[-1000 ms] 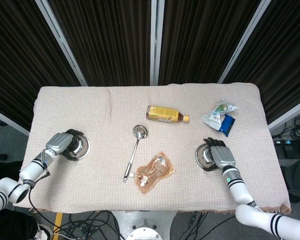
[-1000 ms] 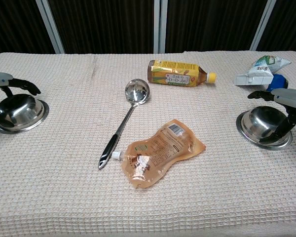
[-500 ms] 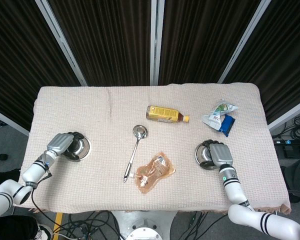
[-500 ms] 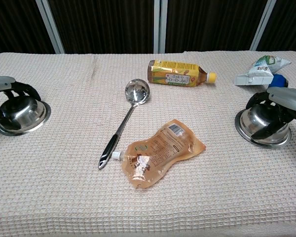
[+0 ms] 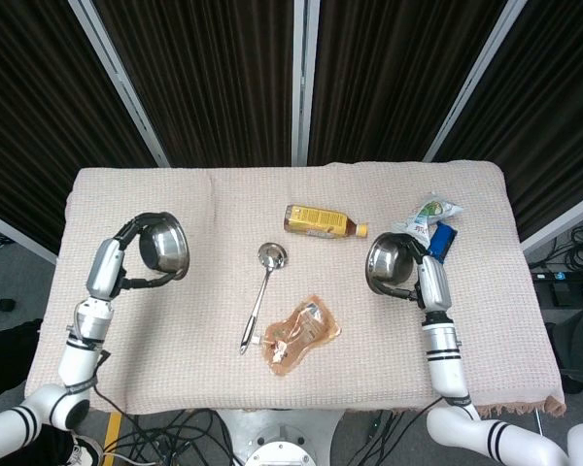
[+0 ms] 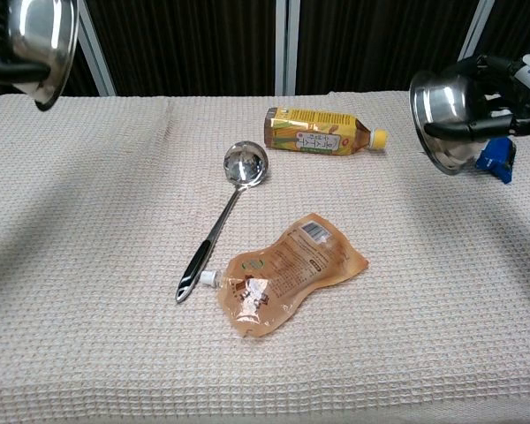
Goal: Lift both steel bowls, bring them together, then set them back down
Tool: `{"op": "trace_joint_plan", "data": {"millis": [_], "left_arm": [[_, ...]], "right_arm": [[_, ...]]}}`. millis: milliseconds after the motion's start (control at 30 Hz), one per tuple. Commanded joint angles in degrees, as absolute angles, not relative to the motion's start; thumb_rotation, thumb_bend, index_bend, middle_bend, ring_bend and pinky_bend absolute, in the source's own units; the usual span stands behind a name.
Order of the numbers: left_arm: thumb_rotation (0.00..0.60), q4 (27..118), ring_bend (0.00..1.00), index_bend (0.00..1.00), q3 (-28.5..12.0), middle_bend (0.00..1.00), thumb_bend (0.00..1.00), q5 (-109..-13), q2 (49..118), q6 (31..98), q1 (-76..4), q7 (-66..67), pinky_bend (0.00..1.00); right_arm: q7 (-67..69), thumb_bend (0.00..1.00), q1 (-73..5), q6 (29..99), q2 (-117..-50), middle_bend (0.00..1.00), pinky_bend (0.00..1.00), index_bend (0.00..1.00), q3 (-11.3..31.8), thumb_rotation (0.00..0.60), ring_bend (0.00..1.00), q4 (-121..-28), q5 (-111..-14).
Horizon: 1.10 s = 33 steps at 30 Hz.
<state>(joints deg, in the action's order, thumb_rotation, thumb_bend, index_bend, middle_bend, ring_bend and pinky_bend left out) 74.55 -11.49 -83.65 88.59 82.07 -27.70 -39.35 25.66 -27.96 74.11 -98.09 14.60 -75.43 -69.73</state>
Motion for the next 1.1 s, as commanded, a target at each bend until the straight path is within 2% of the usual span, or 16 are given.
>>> {"op": "trace_joint_plan", "data": {"millis": [33, 267, 533, 700, 967, 1100], "left_arm": [[0.6, 81.0, 0.37, 0.44, -13.0, 0.41, 0.05, -85.4, 91.0, 85.3, -26.0, -43.4, 0.56], [0.6, 82.0, 0.38, 0.45, -12.3, 0.43, 0.05, -87.9, 93.7, 83.9, -28.3, -39.9, 0.56], [0.6, 81.1, 0.39, 0.46, -13.2, 0.44, 0.05, -87.9, 96.7, 82.0, -30.8, -38.2, 0.57], [0.6, 80.1, 0.39, 0.47, -13.5, 0.44, 0.05, -87.8, 98.8, 81.7, -31.8, -38.1, 0.57], [0.6, 80.0, 0.4, 0.47, -14.8, 0.44, 0.05, -87.8, 96.4, 84.8, -30.4, -39.4, 0.58], [0.6, 80.4, 0.4, 0.47, -14.2, 0.45, 0.05, -88.2, 96.6, 83.3, -31.3, -40.0, 0.58]], "right_arm": [[61.2, 0.24, -31.7, 70.0, -108.2, 0.46, 0.55, 0.57, 18.6, 0.6, 0.42, -69.6, -77.6], [83.6, 0.25, -40.6, 57.9, -110.4, 0.46, 0.55, 0.57, 20.3, 0.6, 0.42, -68.1, -81.3], [99.0, 0.25, -50.1, 51.5, -112.7, 0.46, 0.55, 0.57, 23.2, 0.6, 0.42, -66.1, -84.4], [106.1, 0.25, -54.8, 49.9, -113.6, 0.46, 0.55, 0.57, 24.2, 0.6, 0.42, -65.0, -85.7], [109.9, 0.26, -51.9, 53.3, -111.7, 0.46, 0.55, 0.57, 21.9, 0.6, 0.42, -61.5, -84.3], [110.4, 0.27, -54.0, 52.0, -110.7, 0.46, 0.55, 0.57, 23.0, 0.6, 0.42, -61.9, -84.1]]}}
